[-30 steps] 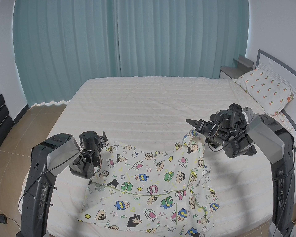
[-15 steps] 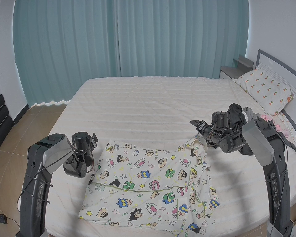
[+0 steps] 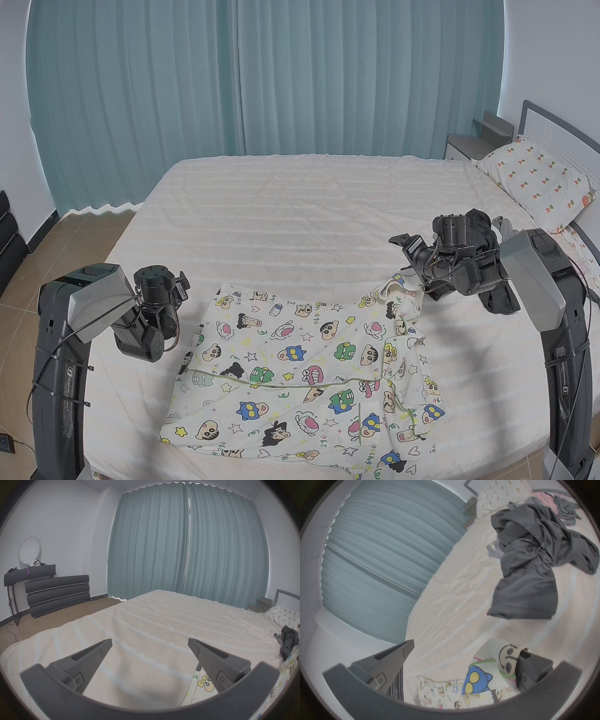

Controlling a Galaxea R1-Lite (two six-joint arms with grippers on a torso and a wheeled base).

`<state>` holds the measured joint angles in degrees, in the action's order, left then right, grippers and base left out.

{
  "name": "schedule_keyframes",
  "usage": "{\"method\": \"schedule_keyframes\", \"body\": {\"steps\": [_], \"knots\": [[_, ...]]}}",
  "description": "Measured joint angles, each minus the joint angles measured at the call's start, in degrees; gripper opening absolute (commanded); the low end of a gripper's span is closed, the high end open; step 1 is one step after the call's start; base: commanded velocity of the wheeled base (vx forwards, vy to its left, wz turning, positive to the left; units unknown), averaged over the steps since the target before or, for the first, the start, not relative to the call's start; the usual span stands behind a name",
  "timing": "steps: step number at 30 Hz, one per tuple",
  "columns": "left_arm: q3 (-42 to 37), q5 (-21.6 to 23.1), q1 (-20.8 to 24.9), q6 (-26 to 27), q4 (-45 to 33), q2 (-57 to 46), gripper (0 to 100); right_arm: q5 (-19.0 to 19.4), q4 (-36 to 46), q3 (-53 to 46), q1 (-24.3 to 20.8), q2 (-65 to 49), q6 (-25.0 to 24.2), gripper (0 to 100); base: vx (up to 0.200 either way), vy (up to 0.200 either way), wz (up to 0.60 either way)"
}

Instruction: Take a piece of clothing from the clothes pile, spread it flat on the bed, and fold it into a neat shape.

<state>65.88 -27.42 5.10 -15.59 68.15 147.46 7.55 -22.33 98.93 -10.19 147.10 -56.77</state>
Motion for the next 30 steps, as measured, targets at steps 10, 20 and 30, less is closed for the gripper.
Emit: {"method": "schedule_keyframes", "body": {"steps": [10,20,30], "knots": [[-4.08,0.6,0.07,-0.28,2.35,-2.01,100,1.51,10.92,9.73,0.28,-1.12,-13.1,100,0.0,0.0,0.0],[-5.83,0.76,0.22,-0.28,3.18,-2.39,100,2.82,30.4,14.88,0.94,1.35,-20.63,100,0.0,0.0,0.0],[-8.24,1.54,0.16,-2.24,4.69,-3.02,100,6.35,42.14,15.63,1.79,2.56,-18.55,100,0.0,0.0,0.0]]}}
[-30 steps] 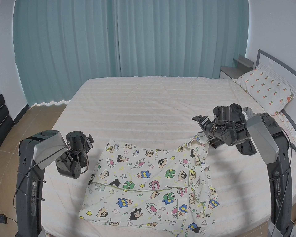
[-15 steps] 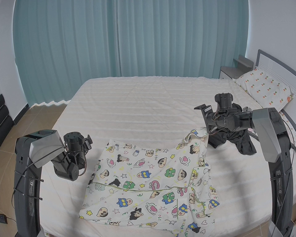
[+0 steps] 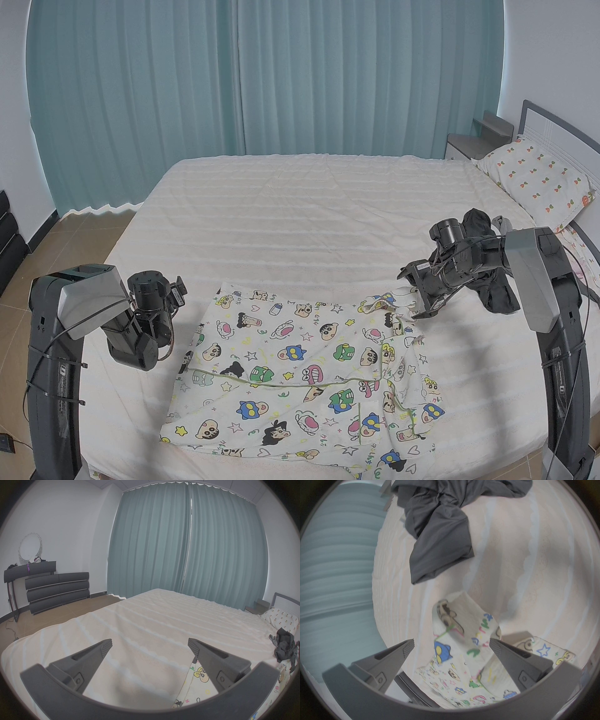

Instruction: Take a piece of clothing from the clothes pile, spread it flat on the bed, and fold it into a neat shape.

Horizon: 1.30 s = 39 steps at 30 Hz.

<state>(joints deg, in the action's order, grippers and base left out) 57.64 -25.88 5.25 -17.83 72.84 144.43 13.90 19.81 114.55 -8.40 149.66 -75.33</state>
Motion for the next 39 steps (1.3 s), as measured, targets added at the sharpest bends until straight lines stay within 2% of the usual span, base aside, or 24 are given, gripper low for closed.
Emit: {"method": "schedule_keyframes", "body": {"steps": [10,18,25,30,34,39], "knots": [[-6.84,4.16,-0.09,-2.11,3.41,-3.83,100,2.19,-3.32,-3.12,-0.11,-10.72,13.93,100,0.0,0.0,0.0],[-13.18,8.78,-0.22,-5.84,3.91,-8.48,100,4.71,-9.63,-21.11,0.91,-18.57,29.82,100,0.0,0.0,0.0],[-21.97,14.31,0.11,-12.79,4.27,-14.42,100,7.18,-15.87,-41.0,4.27,-23.94,49.27,100,0.0,0.0,0.0],[-31.62,17.46,1.63,-21.6,5.91,-19.63,100,8.79,-20.82,-56.43,7.94,-25.8,65.85,100,0.0,0.0,0.0],[-39.01,17.98,3.01,-27.62,9.87,-22.55,100,8.77,-24.41,-63.43,10.15,-25.51,72.22,100,0.0,0.0,0.0],[-44.67,16.86,4.24,-30.42,15.65,-23.91,100,3.75,-26.78,-65.83,10.61,-23.65,75.64,100,0.0,0.0,0.0]]}}
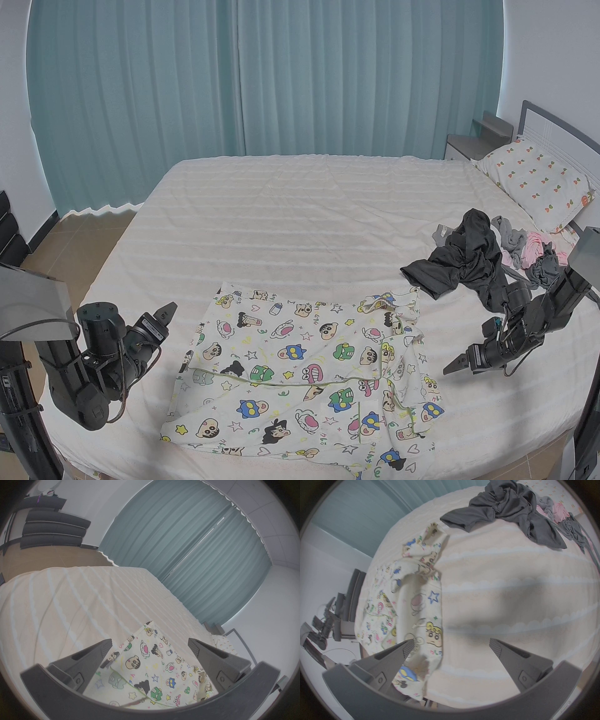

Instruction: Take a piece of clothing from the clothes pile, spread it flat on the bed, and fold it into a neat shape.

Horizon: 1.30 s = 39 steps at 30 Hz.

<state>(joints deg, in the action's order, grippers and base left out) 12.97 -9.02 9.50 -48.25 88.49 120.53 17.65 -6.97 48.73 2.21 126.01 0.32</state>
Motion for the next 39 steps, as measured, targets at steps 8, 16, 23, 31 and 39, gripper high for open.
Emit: {"method": "schedule_keyframes", "body": {"steps": [8,16,23,31,39], "knots": [[-1.73,-1.93,0.56,-0.82,0.46,2.18,100,-6.3,-0.28,5.1,-5.84,3.45,1.23,100,0.0,0.0,0.0],[-2.04,-2.13,0.69,-0.85,0.51,3.17,100,-11.47,0.17,11.52,-10.44,7.73,1.24,100,0.0,0.0,0.0],[-2.08,-2.15,0.69,-0.85,0.51,3.4,100,-11.82,3.63,15.24,-13.29,10.15,0.74,100,0.0,0.0,0.0],[-2.06,-2.44,0.73,-0.85,0.49,3.51,100,-11.64,4.08,16.68,-14.06,11.31,-0.8,100,0.0,0.0,0.0],[-2.04,-2.46,0.76,-0.85,0.49,3.56,100,-10.08,4.19,17.09,-16.03,12.11,-5.84,0,0.0,0.0,0.0]]}}
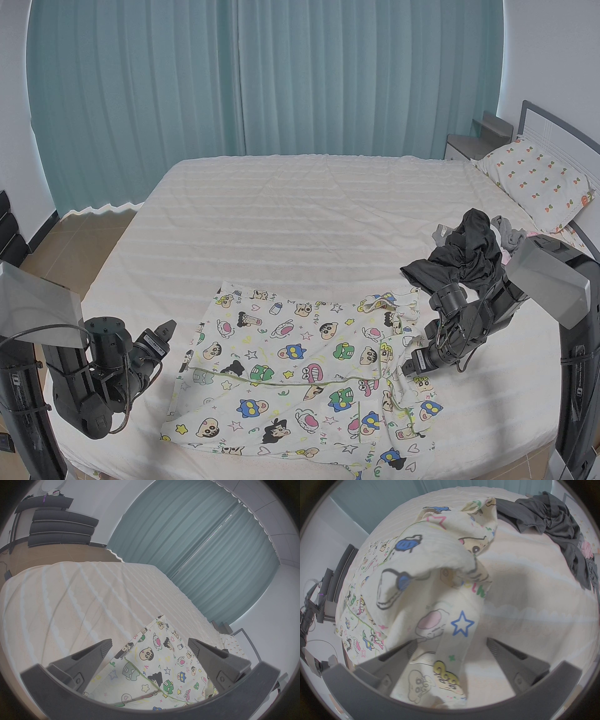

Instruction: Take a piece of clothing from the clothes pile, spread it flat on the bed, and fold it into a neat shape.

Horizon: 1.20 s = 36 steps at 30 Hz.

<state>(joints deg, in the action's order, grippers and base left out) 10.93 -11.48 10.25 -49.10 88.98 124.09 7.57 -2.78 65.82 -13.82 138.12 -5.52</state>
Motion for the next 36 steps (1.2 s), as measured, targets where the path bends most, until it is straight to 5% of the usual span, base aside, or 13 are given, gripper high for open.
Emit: {"method": "schedule_keyframes", "body": {"steps": [19,36], "knots": [[0.22,-1.32,0.09,-0.02,0.0,0.04,100,-0.13,4.14,-1.79,0.63,-4.6,-4.79,0,0.0,0.0,0.0],[-0.16,-1.71,1.84,0.0,0.0,0.22,100,-6.49,3.21,-8.72,10.74,-9.24,-0.88,0,0.0,0.0,0.0]]}}
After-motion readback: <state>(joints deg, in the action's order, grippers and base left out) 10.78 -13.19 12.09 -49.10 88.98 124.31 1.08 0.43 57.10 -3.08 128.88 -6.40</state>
